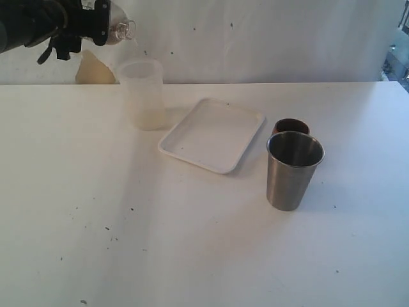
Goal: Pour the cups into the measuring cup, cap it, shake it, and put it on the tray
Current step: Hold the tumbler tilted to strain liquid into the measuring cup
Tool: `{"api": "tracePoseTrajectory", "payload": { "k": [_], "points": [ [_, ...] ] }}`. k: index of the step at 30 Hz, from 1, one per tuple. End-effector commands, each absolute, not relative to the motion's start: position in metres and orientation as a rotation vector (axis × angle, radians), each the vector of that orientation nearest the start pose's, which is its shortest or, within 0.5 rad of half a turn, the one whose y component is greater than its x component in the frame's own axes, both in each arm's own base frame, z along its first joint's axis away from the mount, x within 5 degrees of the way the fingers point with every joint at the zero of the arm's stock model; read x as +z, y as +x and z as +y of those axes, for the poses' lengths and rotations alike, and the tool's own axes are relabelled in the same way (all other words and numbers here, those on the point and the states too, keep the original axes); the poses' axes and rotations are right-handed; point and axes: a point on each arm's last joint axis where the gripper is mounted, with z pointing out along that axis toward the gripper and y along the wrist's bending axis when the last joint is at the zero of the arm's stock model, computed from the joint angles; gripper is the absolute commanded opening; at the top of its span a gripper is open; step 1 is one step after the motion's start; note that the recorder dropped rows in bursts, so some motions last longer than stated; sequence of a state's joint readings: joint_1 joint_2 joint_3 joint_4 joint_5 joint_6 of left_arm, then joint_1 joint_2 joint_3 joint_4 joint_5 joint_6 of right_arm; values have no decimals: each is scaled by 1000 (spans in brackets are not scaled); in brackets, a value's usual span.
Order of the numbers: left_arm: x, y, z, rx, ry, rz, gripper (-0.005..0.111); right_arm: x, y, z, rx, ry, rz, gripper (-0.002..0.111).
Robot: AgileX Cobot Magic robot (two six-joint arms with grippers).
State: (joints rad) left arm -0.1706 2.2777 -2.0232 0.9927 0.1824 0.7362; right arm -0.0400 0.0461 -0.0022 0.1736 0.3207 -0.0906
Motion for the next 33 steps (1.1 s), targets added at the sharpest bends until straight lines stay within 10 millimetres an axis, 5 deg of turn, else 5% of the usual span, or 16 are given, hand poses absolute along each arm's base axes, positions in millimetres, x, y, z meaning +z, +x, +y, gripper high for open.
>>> {"api": "tracePoseTrajectory", "payload": {
  "k": [1, 13, 33],
  "points": [
    [290, 541, -82, 1210, 1539, 1213, 0, 183, 57, 2, 69, 64, 1829, 0],
    [260, 551, -68, 1240, 1605, 1257, 0, 183, 57, 2, 69, 64, 1829, 0],
    [264, 552, -71, 1251, 1633, 1142, 0, 183, 57, 2, 79, 78, 1829, 0]
  ]
}}
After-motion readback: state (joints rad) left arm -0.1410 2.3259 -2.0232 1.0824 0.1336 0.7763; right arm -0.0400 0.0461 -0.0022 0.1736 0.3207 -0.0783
